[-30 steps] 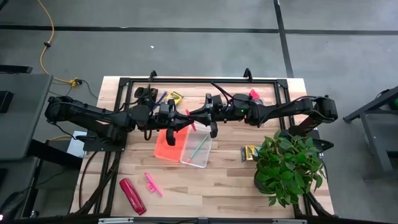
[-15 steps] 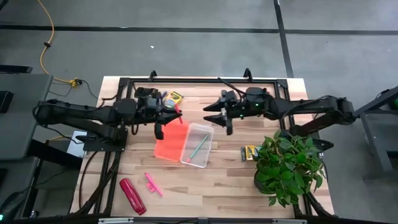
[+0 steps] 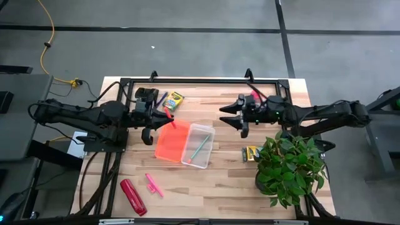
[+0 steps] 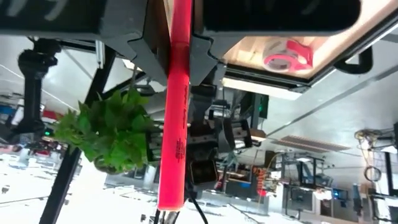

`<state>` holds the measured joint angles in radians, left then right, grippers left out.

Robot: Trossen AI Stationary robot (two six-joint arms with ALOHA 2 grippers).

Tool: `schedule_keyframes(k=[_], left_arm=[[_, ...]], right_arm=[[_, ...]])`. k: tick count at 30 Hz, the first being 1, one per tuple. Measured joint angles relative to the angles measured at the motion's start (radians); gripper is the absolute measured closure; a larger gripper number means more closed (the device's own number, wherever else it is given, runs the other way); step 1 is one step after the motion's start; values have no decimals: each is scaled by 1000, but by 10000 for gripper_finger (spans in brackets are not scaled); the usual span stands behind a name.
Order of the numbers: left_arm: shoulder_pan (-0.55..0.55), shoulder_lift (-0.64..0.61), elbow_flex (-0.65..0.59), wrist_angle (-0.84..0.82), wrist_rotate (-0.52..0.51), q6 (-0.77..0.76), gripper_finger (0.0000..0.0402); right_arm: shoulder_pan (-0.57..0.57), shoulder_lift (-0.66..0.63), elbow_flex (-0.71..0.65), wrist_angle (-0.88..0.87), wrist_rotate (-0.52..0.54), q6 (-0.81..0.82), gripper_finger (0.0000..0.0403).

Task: Pack school essentials
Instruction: Put the orange pen in the supply box

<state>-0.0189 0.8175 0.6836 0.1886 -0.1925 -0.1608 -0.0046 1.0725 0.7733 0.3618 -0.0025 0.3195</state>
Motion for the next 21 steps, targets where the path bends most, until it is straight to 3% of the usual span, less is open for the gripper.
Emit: schedule_keyframes(k=[8, 21], left_arm=[[-11, -3, -78, 123, -29, -27, 386], [-11, -3, -78, 119, -29, -28, 382]], right_arm=[[0, -20, -23, 46, -1, -45, 196], [0, -20, -23, 46, -1, -136, 196]])
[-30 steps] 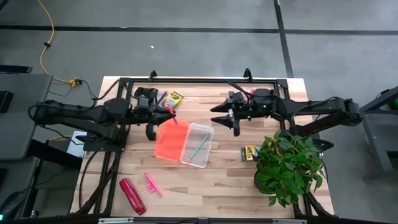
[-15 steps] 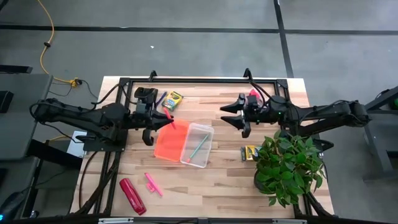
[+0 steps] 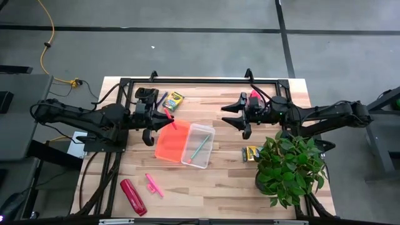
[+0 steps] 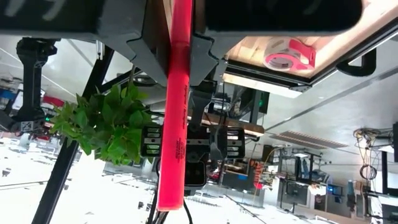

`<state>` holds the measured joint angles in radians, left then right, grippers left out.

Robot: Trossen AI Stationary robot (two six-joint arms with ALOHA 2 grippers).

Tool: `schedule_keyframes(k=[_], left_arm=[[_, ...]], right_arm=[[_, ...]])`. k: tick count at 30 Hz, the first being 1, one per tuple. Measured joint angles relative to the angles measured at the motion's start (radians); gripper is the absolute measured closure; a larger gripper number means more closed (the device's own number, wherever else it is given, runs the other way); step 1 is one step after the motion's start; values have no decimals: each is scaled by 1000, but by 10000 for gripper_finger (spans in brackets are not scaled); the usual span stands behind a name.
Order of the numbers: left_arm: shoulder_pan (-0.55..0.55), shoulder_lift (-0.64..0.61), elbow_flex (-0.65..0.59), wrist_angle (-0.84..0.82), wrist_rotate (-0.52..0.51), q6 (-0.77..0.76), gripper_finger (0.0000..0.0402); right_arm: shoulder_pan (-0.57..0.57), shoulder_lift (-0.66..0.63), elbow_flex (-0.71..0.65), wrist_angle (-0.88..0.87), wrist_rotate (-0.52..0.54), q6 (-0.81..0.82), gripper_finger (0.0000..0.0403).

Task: Pack school essentials
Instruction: Put the orange pen in the supply box

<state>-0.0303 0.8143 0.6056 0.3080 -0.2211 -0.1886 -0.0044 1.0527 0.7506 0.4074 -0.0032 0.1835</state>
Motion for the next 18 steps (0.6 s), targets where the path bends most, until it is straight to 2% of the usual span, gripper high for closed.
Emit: schedule_keyframes(k=[11, 18], left_arm=[[0, 0, 0, 0, 0, -5, 381], [-14, 45, 0, -58, 5, -101, 381]], right_arm=[[1, 0, 0, -7, -4, -35, 197], [1, 0, 0, -7, -4, -35, 197]])
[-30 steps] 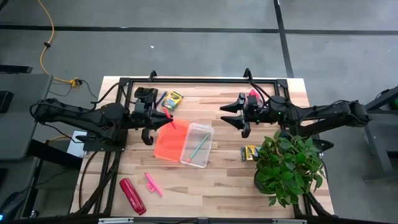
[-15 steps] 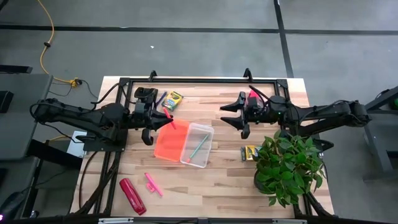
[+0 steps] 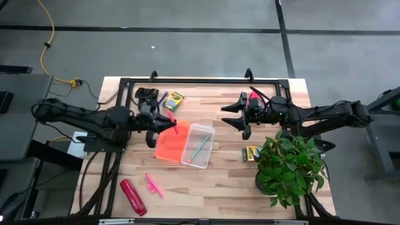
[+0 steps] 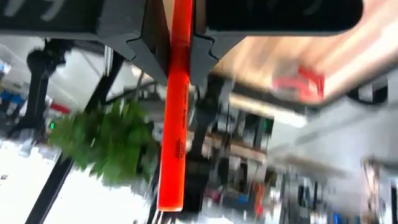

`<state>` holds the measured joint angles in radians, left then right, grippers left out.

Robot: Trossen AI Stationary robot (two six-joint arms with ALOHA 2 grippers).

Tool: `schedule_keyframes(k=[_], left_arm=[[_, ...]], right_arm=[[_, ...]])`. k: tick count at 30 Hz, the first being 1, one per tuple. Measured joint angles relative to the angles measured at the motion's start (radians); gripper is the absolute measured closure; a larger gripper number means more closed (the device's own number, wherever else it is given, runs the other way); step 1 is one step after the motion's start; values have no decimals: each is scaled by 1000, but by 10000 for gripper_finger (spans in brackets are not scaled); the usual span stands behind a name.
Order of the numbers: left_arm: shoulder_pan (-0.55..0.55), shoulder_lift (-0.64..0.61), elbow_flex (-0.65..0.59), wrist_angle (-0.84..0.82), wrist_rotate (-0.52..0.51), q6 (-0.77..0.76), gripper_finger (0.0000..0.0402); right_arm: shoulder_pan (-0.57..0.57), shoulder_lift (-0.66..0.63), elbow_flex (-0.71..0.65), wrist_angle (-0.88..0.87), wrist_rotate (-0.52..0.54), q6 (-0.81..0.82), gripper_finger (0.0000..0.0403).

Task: Pack school essentials
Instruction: Put the orange pen in the supply box

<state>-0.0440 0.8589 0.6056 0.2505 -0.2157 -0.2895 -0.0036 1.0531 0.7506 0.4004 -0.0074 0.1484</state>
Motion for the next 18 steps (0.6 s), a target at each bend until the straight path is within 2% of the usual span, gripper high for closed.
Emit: schedule_keyframes(k=[9, 15, 18], left_arm=[[-16, 224, 131, -232, -40, -162, 383], [-16, 389, 140, -275, -39, -367, 383], [-16, 462, 140, -285, -42, -409, 383]], right_arm=[[0, 0, 0, -14, 0, 0, 197], [0, 0, 0, -27, 0, 0, 197], [0, 0, 0, -38, 0, 0, 197]])
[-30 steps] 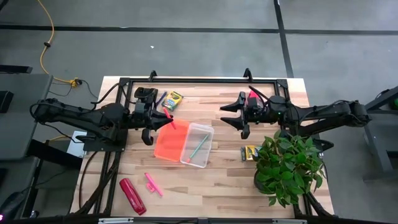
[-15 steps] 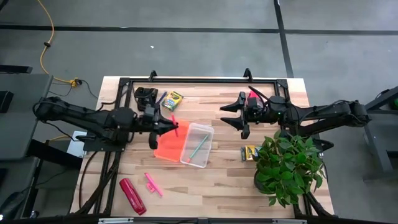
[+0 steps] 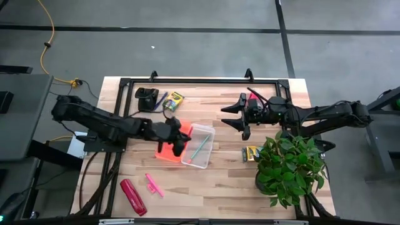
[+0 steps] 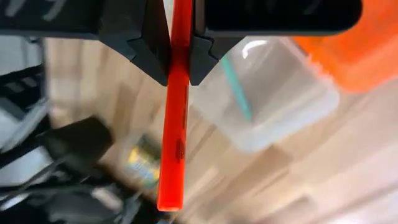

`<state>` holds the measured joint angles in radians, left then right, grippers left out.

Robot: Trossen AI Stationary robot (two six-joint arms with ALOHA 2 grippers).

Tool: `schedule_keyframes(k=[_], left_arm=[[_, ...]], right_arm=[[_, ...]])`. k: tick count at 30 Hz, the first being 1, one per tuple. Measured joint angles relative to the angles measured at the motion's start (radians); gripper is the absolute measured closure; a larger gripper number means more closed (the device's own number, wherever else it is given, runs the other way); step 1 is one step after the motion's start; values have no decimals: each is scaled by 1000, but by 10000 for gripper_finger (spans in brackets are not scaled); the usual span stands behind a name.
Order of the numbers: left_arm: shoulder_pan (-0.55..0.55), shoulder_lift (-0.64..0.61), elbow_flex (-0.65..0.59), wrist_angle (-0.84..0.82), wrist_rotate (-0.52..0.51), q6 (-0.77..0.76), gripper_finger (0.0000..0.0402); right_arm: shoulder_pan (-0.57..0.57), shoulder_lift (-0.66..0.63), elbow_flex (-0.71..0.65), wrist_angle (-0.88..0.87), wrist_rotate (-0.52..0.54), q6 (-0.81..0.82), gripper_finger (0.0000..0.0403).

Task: Pack school essentials
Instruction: Put the orange pen in the supply box

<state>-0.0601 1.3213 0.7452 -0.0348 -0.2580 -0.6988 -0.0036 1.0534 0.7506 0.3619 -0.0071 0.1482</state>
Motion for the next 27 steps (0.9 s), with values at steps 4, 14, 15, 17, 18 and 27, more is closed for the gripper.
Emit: schedule_keyframes(k=[4, 14, 15, 17, 18, 27], left_arm=[[16, 82, 0, 76, 2, -58, 382], [81, 322, 148, 57, 135, -61, 382], [84, 344, 168, 39, 138, -53, 382], [89, 384, 200, 4, 142, -50, 382], [91, 399, 210, -11, 142, -50, 382], [93, 425, 218, -87, 137, -65, 381]], right_arm=[[-1, 0, 0, -19, 8, 0, 197], [0, 0, 0, -27, 18, 5, 197], [0, 0, 0, -29, 18, 5, 197], [0, 0, 0, -29, 18, 7, 197], [0, 0, 0, -29, 18, 8, 197], [0, 0, 0, -43, 18, 34, 197]])
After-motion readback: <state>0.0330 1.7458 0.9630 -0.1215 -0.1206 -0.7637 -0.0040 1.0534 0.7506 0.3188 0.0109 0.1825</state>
